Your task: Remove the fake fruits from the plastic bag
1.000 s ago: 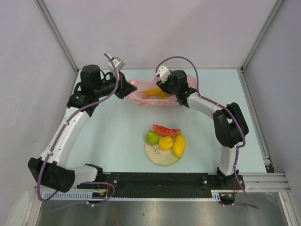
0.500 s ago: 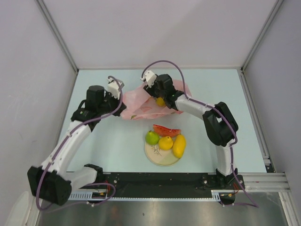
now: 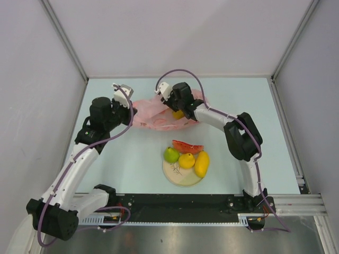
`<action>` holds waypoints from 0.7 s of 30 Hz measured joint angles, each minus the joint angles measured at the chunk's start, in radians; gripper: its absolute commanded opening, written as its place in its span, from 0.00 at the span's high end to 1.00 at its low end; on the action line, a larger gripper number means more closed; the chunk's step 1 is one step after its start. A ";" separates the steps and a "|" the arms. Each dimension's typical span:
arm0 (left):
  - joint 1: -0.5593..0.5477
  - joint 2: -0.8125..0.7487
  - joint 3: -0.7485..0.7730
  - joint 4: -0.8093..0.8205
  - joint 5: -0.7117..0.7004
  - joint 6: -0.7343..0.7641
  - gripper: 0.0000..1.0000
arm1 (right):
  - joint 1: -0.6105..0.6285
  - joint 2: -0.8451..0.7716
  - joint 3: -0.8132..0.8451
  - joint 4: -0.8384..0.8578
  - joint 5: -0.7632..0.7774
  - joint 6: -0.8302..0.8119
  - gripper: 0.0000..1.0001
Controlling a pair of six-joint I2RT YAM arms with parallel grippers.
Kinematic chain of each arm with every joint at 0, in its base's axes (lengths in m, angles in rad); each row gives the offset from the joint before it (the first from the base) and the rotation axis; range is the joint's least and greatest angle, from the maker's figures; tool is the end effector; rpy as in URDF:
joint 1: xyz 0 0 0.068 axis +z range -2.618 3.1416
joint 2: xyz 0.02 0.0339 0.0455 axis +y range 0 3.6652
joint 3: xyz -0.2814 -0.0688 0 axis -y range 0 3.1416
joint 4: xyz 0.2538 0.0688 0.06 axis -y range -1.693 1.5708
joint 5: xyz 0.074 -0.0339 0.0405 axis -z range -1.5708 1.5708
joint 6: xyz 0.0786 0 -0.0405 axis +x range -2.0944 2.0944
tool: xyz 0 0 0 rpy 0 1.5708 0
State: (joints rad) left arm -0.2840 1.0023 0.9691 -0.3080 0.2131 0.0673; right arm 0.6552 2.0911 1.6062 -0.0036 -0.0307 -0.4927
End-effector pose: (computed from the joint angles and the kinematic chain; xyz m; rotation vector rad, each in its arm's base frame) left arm 0.2510 -0.0906 0.3517 0.4768 1.8592 -0.3496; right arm 0.4324 0.3353 0.2208 -1.1353 1.7209 0.1321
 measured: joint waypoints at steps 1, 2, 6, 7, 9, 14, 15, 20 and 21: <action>0.000 0.005 0.000 0.000 -0.001 0.013 1.00 | 0.000 0.013 0.014 -0.013 -0.016 -0.017 0.73; -0.001 0.006 0.000 0.000 -0.002 0.021 1.00 | 0.000 0.026 0.030 -0.034 -0.039 -0.043 0.74; -0.002 0.008 0.000 0.013 -0.027 0.056 1.00 | -0.012 0.072 0.092 -0.135 -0.152 -0.171 0.82; -0.002 0.008 0.000 0.015 -0.031 0.058 1.00 | -0.014 0.082 0.113 -0.167 -0.178 -0.205 0.82; -0.002 0.010 0.002 0.021 -0.054 0.065 1.00 | -0.018 0.097 0.145 -0.217 -0.222 -0.270 0.83; -0.002 0.041 0.024 0.056 -0.128 0.065 1.00 | -0.022 0.097 0.161 -0.281 -0.257 -0.369 0.62; -0.002 0.047 0.029 0.062 -0.142 0.065 1.00 | -0.022 0.097 0.160 -0.285 -0.256 -0.377 0.55; -0.002 0.069 0.042 0.076 -0.176 0.066 1.00 | -0.022 0.013 0.074 -0.284 -0.221 -0.385 0.49; -0.002 0.071 0.042 0.078 -0.176 0.066 1.00 | -0.022 -0.017 0.053 -0.289 -0.220 -0.385 0.52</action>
State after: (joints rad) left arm -0.2859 1.0737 1.0107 -0.2298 0.0372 0.1329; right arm 0.6331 2.0739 1.6596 -0.2928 -0.2512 -0.8776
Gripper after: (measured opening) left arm 0.006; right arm 0.533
